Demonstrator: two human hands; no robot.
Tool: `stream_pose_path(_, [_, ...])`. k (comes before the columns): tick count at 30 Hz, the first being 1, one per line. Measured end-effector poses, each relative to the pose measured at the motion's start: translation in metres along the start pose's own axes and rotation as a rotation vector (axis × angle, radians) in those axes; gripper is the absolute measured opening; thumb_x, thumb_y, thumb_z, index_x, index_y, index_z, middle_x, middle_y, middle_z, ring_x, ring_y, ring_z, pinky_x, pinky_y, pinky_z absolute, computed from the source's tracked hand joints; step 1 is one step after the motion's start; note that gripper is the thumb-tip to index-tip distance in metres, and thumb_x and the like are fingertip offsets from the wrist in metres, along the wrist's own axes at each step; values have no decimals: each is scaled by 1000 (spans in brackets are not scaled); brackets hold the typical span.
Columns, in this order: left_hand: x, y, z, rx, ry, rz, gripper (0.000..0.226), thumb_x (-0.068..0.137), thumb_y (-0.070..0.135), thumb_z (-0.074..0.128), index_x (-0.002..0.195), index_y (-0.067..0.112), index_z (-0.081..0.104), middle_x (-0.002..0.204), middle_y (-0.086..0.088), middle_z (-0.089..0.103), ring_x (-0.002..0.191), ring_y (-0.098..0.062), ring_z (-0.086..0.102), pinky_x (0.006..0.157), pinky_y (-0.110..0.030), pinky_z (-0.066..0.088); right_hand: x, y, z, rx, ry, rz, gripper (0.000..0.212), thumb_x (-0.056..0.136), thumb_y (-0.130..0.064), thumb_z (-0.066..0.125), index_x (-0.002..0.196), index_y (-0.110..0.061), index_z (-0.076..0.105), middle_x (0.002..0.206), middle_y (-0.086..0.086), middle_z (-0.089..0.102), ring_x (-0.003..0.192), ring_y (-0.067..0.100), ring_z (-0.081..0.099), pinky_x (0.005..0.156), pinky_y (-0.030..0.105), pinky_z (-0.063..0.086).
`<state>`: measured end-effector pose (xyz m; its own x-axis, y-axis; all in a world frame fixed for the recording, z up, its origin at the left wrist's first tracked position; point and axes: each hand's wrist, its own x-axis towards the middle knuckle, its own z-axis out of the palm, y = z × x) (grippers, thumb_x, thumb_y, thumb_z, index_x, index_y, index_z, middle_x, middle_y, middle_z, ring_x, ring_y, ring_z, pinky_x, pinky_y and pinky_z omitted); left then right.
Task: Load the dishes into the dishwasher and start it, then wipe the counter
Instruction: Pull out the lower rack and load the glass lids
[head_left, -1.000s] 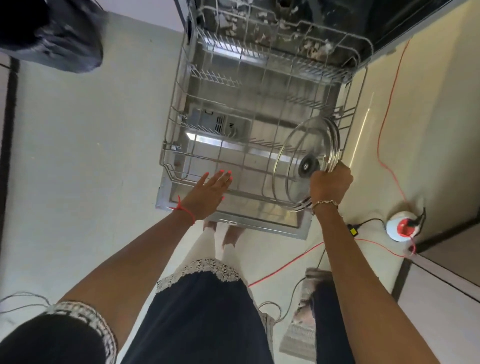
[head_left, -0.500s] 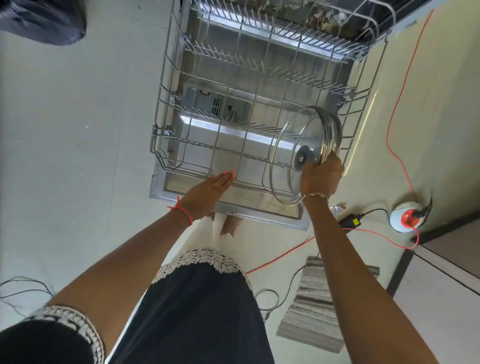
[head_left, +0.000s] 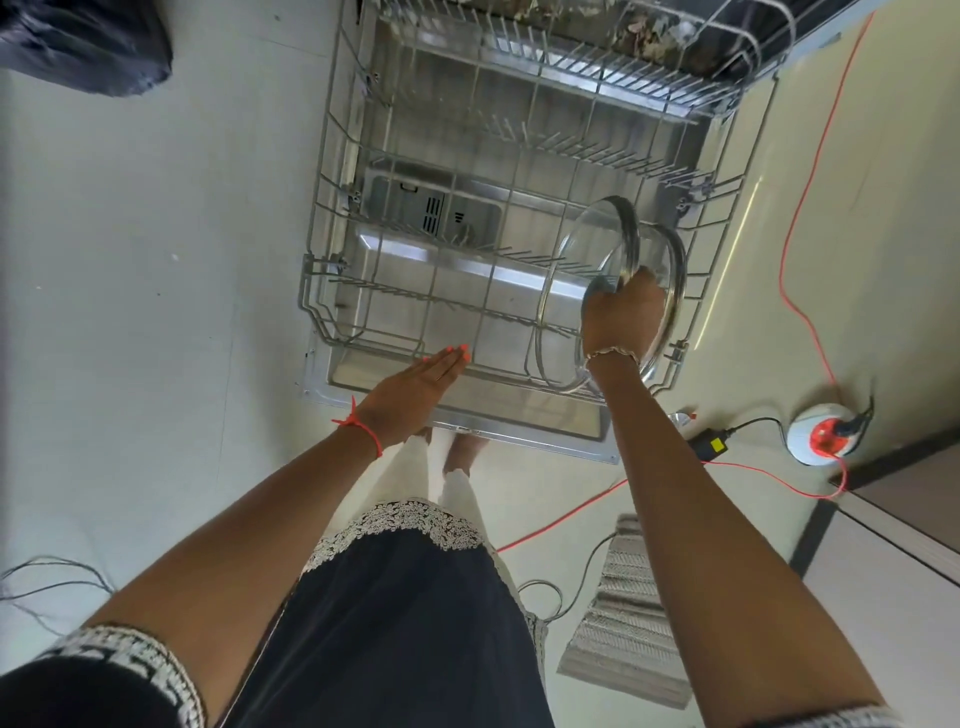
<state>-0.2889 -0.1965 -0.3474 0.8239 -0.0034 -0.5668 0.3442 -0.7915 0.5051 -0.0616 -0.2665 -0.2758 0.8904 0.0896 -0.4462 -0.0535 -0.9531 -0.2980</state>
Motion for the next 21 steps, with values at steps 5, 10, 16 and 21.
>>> stream_pose_path(5, [0,-2,2,2,17,7,78,86,-17,33,137,12,-18,145,0,-23,145,-15,-4,112,-21,-7,1,5,16,-89,-27,-5,27,91,-9,52,116,0,54,104,17,66,98,28,63,83,28,45])
stream_pose_path(10, [1,-2,3,-1,3,-18,77,89,-14,33,139,14,-18,146,2,-23,140,-7,-10,112,-20,-4,2,12,31,-85,-91,-9,30,93,-8,45,121,1,48,103,21,64,99,31,62,83,33,47])
stream_pose_path(16, [2,5,-11,41,-62,-72,56,102,6,27,149,7,-3,158,-8,-1,146,-17,2,116,-24,4,1,16,20,-42,-194,-68,44,95,-26,47,130,0,39,108,23,61,104,33,58,85,32,44])
stream_pose_path(21, [0,17,-34,150,-110,-94,53,103,20,27,150,7,4,158,-9,6,146,-20,5,118,-31,5,-4,26,15,-24,-397,-63,67,90,-31,57,142,-3,24,130,23,47,118,33,50,98,35,40])
